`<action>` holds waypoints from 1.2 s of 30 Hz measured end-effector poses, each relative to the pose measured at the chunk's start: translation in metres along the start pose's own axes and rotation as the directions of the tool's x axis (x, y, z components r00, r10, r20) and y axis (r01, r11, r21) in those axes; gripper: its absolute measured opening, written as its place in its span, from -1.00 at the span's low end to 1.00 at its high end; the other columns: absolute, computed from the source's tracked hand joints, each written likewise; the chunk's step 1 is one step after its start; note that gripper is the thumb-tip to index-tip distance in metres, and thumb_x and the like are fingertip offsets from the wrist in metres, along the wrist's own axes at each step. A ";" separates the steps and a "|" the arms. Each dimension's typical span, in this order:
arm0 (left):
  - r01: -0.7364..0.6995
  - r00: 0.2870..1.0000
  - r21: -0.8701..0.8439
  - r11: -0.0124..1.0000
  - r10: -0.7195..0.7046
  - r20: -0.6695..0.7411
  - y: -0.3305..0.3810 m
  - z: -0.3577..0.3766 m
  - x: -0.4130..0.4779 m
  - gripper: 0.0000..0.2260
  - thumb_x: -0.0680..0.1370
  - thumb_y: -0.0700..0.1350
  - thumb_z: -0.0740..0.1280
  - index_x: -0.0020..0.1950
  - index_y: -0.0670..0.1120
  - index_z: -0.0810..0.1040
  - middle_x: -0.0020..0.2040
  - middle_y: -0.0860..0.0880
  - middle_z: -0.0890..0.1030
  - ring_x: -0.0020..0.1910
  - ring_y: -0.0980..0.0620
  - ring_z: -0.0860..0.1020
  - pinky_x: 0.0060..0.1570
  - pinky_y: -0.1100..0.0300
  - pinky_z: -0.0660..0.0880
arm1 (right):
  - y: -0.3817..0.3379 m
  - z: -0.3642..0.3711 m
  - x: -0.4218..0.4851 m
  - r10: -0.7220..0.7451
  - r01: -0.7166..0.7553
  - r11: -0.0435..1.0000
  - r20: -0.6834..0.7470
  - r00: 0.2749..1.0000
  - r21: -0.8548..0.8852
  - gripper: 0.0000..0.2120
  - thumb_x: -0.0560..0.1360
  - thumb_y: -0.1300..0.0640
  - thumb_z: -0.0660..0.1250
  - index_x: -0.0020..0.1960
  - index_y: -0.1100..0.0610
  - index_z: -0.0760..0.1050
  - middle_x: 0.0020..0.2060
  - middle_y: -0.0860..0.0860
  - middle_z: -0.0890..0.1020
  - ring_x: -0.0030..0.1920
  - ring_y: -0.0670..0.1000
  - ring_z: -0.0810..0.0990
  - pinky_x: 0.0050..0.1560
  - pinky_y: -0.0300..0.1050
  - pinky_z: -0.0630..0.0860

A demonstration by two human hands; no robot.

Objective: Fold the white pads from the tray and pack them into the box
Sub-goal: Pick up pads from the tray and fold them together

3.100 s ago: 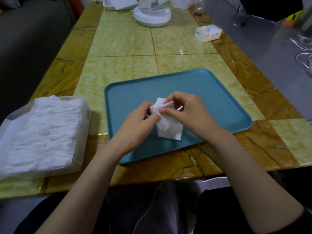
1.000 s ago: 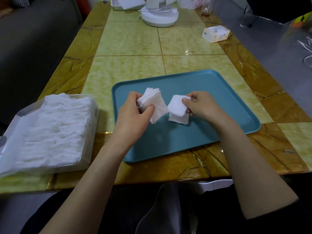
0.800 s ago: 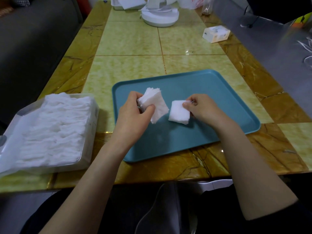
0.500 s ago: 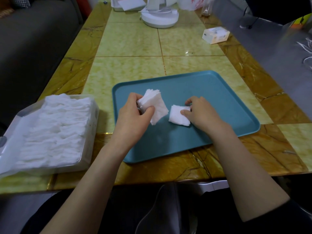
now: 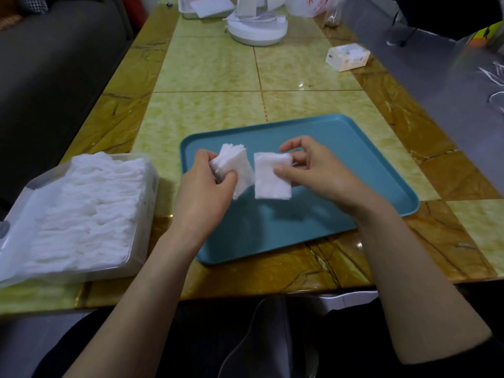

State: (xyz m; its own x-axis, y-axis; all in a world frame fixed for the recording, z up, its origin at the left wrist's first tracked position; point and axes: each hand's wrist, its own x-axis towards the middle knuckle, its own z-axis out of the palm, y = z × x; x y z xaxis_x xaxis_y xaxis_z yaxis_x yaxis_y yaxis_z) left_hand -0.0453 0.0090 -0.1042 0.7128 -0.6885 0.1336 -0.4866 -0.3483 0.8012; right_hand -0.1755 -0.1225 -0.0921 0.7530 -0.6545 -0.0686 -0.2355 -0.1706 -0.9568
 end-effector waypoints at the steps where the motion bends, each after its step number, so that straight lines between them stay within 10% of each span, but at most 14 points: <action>1: -0.001 1.000 -0.004 1.000 0.001 -0.001 -0.001 0.000 0.001 -0.86 0.53 -0.13 0.31 0.02 -0.05 0.37 -0.24 0.13 0.47 -0.29 0.20 0.45 -0.32 0.29 0.34 | -0.006 -0.002 -0.004 -0.024 0.015 0.996 0.105 0.994 0.086 -0.77 0.47 0.35 0.33 0.04 0.12 0.38 -0.25 -0.01 0.61 -0.25 -0.12 0.58 -0.26 -0.29 0.53; 4: -0.015 0.997 -0.062 0.998 0.020 0.073 -0.003 0.002 0.002 -0.85 0.52 -0.15 0.34 0.01 -0.04 0.40 -0.20 0.15 0.49 -0.27 0.23 0.46 -0.32 0.36 0.36 | -0.011 -0.001 -0.010 -0.074 0.042 0.993 0.312 0.947 0.106 -0.77 0.45 0.36 0.34 0.01 0.10 0.42 -0.33 -0.08 0.64 -0.25 -0.16 0.60 -0.18 -0.31 0.52; 9: -0.048 0.970 -0.158 0.986 0.084 0.228 0.003 0.007 -0.001 -0.90 0.53 -0.15 0.34 -0.06 0.02 0.44 -0.19 0.11 0.54 -0.30 0.25 0.49 -0.33 0.44 0.38 | -0.002 0.011 -0.005 -0.122 0.142 0.977 0.131 0.984 -0.161 -0.73 0.41 0.27 0.43 -0.08 -0.01 0.41 -0.31 -0.08 0.59 -0.24 -0.15 0.53 -0.18 -0.36 0.44; 19: -0.068 0.963 -0.159 0.985 0.106 0.247 0.005 0.007 -0.003 -0.82 0.52 -0.14 0.32 -0.15 0.14 0.41 -0.18 0.10 0.59 -0.19 0.13 0.58 -0.25 0.38 0.45 | -0.002 0.012 -0.003 -0.163 0.156 0.983 -0.069 0.984 -0.101 -0.75 0.40 0.26 0.44 -0.06 0.04 0.43 -0.25 -0.08 0.60 -0.18 -0.09 0.59 -0.07 -0.26 0.53; 25: 0.018 0.953 -0.304 0.952 0.075 0.292 0.011 0.008 -0.010 -0.67 0.45 0.25 0.23 -0.02 0.02 0.48 -0.10 0.05 0.58 -0.06 -0.04 0.58 0.02 0.04 0.55 | 0.000 0.016 -0.002 -0.176 0.165 0.981 -0.101 0.979 -0.105 -0.77 0.41 0.24 0.43 -0.06 0.04 0.42 -0.20 -0.07 0.58 -0.15 -0.07 0.58 -0.07 -0.23 0.54; 31: -0.114 0.978 -0.150 0.982 0.137 0.157 0.007 0.008 -0.009 -0.88 0.53 -0.08 0.36 0.03 -0.01 0.46 -0.13 0.15 0.55 -0.19 0.19 0.54 -0.27 0.41 0.45 | 0.006 0.017 -0.004 -0.272 0.231 0.938 -0.134 0.953 -0.259 -0.52 0.37 0.16 0.48 0.20 0.01 0.36 0.10 -0.07 0.45 0.04 -0.12 0.48 0.04 -0.38 0.43; 36: -0.264 0.938 -0.054 0.963 0.270 0.219 0.000 0.006 -0.015 -0.84 0.56 -0.28 0.28 0.09 -0.07 0.47 0.03 -0.06 0.54 -0.03 -0.02 0.51 -0.09 0.19 0.44 | 0.013 0.016 -0.013 -0.500 0.471 0.726 0.086 0.862 -0.501 -0.51 0.39 0.12 0.45 0.29 0.11 0.44 0.12 -0.04 0.55 0.14 -0.08 0.47 0.17 -0.38 0.31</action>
State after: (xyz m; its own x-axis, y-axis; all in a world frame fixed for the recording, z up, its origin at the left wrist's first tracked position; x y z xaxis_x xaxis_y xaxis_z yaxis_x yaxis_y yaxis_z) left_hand -0.0590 0.0152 -0.1095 0.4266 -0.8788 0.2139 -0.6295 -0.1186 0.7679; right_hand -0.1787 -0.1045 -0.1082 0.8196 -0.4151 0.3948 -0.1237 -0.8012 -0.5855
